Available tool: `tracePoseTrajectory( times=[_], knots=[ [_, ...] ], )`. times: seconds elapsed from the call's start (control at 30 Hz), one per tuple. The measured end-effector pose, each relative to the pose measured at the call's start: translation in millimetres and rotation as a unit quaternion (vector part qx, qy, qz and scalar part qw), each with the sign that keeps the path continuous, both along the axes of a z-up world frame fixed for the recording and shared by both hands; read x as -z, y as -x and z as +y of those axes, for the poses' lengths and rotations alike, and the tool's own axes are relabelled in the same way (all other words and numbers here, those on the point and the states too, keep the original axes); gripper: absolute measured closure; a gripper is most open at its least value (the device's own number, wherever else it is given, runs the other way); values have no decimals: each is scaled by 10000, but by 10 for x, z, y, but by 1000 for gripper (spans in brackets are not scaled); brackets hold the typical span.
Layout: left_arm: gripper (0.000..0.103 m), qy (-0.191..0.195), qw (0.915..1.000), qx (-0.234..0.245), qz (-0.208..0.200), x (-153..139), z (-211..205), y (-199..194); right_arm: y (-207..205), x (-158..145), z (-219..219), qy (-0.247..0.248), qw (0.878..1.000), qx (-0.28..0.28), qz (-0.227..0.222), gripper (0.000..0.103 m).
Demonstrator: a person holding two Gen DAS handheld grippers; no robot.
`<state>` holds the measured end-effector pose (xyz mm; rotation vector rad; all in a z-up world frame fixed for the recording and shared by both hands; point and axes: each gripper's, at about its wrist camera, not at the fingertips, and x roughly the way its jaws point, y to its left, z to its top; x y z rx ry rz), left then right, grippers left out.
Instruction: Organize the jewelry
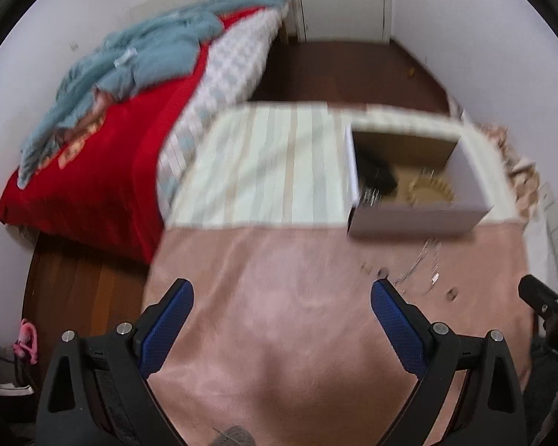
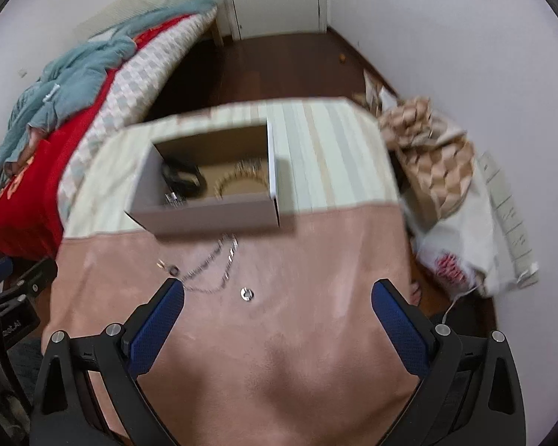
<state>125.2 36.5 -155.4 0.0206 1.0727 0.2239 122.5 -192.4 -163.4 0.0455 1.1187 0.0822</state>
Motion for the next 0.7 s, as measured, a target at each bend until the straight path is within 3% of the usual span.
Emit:
tracePoseTrajectory(
  times=[0.03, 0.13, 0.27, 0.4, 0.5, 0.57, 0.63, 0.7],
  knots=[
    [6, -37, 9999, -7, 103, 90, 6, -15, -11, 153, -4, -106, 9999, -11, 104, 5],
    [6, -107, 9991, -55, 400, 380, 34, -51, -86, 595, 29, -378, 9985, -83, 399, 31],
    [6, -117, 9983, -99, 558, 551, 71, -89, -129, 944, 134, -419, 9982, -180, 393, 47],
    [6, -113, 9981, -96, 596, 626, 85, -143, -161, 1111, 281, -395, 9981, -321, 348, 55],
    [6, -84, 9981, -84, 599, 651, 80, -188, -144, 1147, 382, -181, 9985, -466, 237, 73],
    [6, 1, 9982, -60, 604, 664, 71, -229, -124, 1160, 419, -46, 9985, -522, 167, 90],
    [6, 168, 9980, -32, 608, 681, 49, -273, -129, 1179, 391, -132, 9986, -488, 138, 93],
    [6, 347, 9975, -27, 611, 698, 21, -308, -145, 1178, 334, -214, 9989, -375, 159, 103]
  ],
)
